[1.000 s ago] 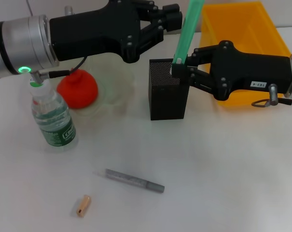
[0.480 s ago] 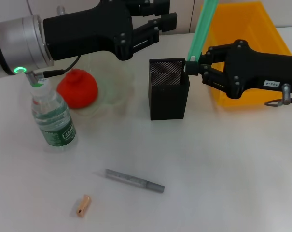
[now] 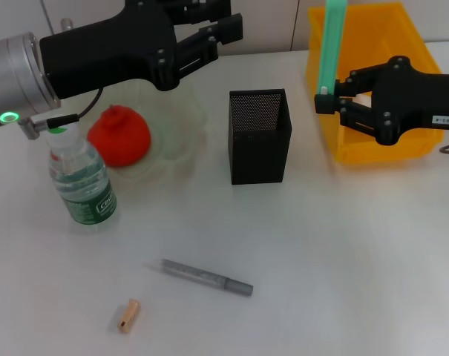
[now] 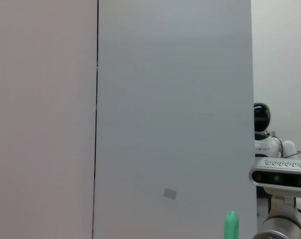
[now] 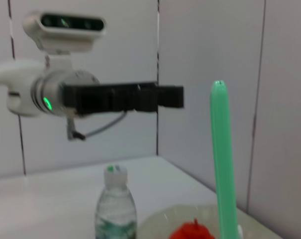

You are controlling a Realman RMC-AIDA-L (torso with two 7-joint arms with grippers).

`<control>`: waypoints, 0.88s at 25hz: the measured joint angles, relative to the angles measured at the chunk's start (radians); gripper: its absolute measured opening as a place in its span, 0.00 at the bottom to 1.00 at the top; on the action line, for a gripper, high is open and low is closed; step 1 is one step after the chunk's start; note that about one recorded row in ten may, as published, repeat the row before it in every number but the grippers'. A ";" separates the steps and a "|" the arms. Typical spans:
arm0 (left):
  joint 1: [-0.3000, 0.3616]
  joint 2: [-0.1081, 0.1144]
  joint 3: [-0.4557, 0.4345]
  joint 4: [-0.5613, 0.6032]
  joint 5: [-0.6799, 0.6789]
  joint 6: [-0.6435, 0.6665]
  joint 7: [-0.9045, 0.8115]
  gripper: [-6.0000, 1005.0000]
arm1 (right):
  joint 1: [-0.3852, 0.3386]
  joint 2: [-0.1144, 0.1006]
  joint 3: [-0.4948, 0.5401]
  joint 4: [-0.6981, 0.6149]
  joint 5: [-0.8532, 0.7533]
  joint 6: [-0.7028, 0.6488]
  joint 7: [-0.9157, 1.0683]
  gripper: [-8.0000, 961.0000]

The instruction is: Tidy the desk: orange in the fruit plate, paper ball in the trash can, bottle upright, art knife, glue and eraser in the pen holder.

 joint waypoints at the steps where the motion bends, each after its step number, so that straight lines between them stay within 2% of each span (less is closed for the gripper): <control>1: 0.003 0.000 0.000 0.000 -0.001 0.000 0.000 0.30 | 0.000 0.000 0.000 -0.020 -0.019 0.003 0.009 0.18; 17: 0.020 0.007 0.002 -0.006 0.007 0.004 -0.014 0.31 | 0.000 0.004 -0.030 -0.342 -0.253 0.007 0.154 0.18; 22: 0.007 0.019 -0.002 -0.050 0.004 0.005 -0.024 0.31 | 0.022 0.004 -0.061 -0.404 -0.338 0.018 0.181 0.19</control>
